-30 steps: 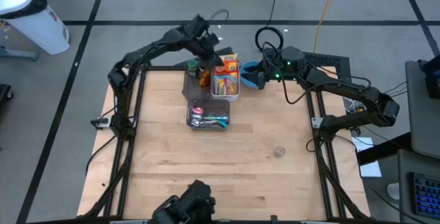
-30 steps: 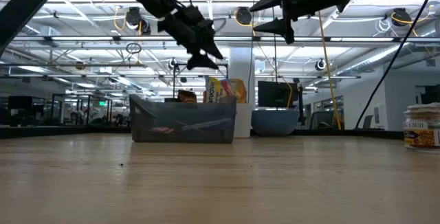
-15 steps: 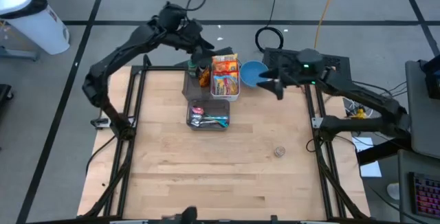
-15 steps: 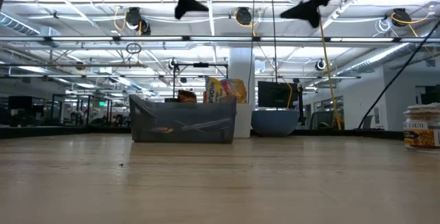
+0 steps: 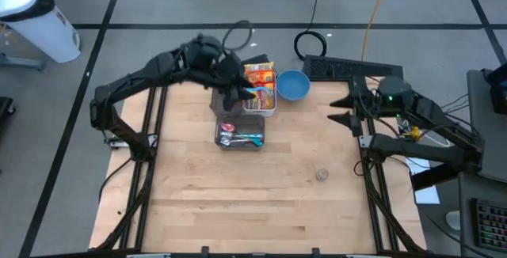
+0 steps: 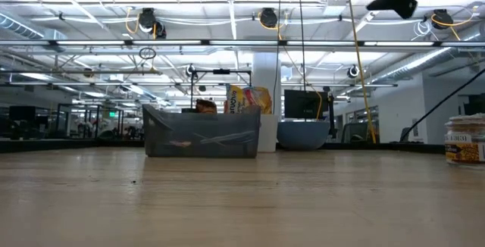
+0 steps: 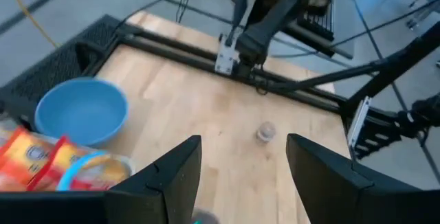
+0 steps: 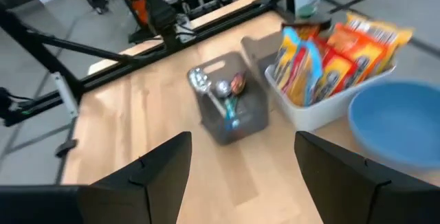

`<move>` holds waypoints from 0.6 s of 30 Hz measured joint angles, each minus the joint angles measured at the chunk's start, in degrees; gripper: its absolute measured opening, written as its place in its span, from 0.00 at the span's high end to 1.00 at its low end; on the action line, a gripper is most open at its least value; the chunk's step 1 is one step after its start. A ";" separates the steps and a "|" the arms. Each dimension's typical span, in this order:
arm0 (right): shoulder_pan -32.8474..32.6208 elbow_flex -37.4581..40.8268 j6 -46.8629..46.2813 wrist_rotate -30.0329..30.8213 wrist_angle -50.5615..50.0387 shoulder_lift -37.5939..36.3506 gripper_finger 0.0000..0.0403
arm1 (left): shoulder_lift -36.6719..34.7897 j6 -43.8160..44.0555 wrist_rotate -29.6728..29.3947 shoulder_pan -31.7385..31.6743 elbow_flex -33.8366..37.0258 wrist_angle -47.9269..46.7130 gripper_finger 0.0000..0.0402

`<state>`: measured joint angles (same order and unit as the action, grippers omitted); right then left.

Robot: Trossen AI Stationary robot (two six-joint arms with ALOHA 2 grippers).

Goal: Pick & Place Food Item
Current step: Put the brown seasoning bottle into the top black bin

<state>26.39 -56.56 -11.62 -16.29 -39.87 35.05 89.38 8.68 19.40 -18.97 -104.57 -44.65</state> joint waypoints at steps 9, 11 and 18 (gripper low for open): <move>-7.22 20.09 -13.91 -0.59 13.46 -11.75 0.37 | 1.29 6.69 -13.65 14.29 0.91 11.40 0.44; -10.12 24.96 -17.10 -1.88 20.63 -12.77 0.37 | 1.61 8.69 -15.56 16.44 1.69 13.55 0.44; -23.28 31.67 -19.22 0.97 27.28 -12.48 0.37 | 1.78 16.10 -20.76 21.18 4.58 13.30 0.44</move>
<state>3.11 -24.88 -30.84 -15.33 -12.59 22.57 91.15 24.78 -1.36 2.21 -99.99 -31.35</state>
